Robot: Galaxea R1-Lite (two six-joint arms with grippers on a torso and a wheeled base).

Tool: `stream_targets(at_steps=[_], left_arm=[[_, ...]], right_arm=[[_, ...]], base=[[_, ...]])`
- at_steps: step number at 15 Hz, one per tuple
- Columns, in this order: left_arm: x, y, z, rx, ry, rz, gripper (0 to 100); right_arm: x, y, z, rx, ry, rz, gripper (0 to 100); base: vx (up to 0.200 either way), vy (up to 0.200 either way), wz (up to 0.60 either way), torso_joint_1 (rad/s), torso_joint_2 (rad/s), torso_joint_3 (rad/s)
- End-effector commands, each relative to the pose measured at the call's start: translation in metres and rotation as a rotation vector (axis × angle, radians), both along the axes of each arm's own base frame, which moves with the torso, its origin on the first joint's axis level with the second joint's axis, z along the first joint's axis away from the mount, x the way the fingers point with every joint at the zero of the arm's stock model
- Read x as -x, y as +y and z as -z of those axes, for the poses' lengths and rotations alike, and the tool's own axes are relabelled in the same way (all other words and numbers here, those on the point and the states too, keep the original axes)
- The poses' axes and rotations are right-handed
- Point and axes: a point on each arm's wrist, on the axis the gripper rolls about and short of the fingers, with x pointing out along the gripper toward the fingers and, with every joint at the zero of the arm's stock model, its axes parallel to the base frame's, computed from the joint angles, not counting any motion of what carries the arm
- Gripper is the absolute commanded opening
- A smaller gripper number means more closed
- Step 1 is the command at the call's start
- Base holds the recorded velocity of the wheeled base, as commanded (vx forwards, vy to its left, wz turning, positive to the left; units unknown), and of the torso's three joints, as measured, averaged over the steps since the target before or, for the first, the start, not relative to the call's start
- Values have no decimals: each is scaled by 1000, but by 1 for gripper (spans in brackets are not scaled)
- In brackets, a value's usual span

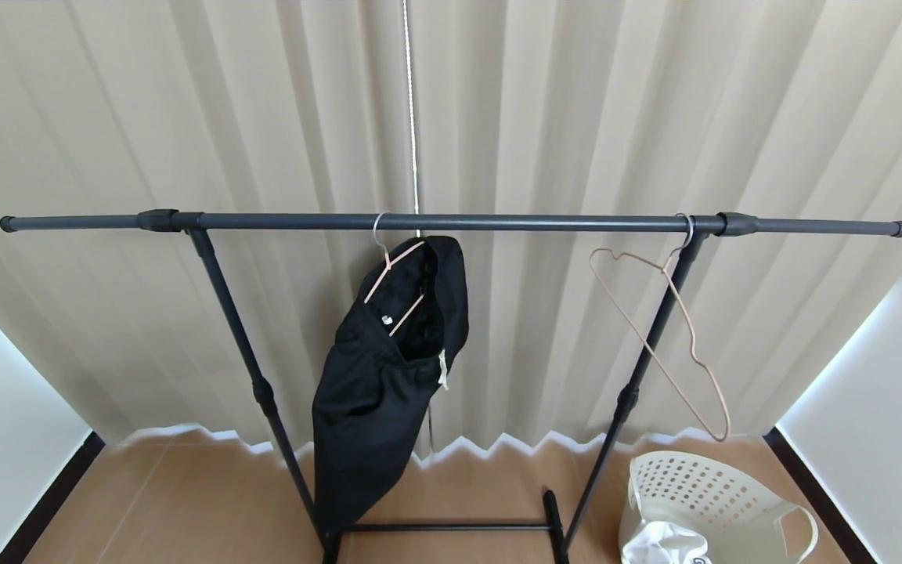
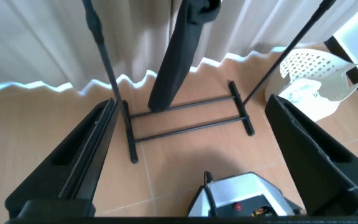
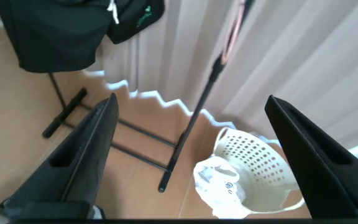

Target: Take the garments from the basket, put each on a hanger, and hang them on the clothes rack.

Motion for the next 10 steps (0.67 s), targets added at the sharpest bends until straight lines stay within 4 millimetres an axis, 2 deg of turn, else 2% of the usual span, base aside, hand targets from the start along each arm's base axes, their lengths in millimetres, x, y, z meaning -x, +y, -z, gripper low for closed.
stream_targets(at_steps=[1, 2, 4, 7, 10], left_arm=[[11, 4, 3, 0, -63, -20, 100], [18, 7, 6, -63, -103, -89, 100], [26, 9, 11, -111, -136, -149, 100], [34, 9, 31, -150, -146, -249, 100], [45, 7, 33, -110, -281, -199, 100]], right_arm=[[21, -2, 10, -22, -150, 158, 100], [26, 0, 12, -29, -214, 154, 100], [27, 0, 13, -35, -219, 127, 100], [27, 0, 12, -42, -223, 117, 100], [27, 1, 12, -79, -217, 116, 100]], base=[[0, 0, 0, 0, 0, 0], [0, 0, 0, 0, 0, 0], [0, 0, 0, 0, 0, 0], [0, 0, 0, 0, 0, 0], [0, 0, 0, 0, 0, 0]])
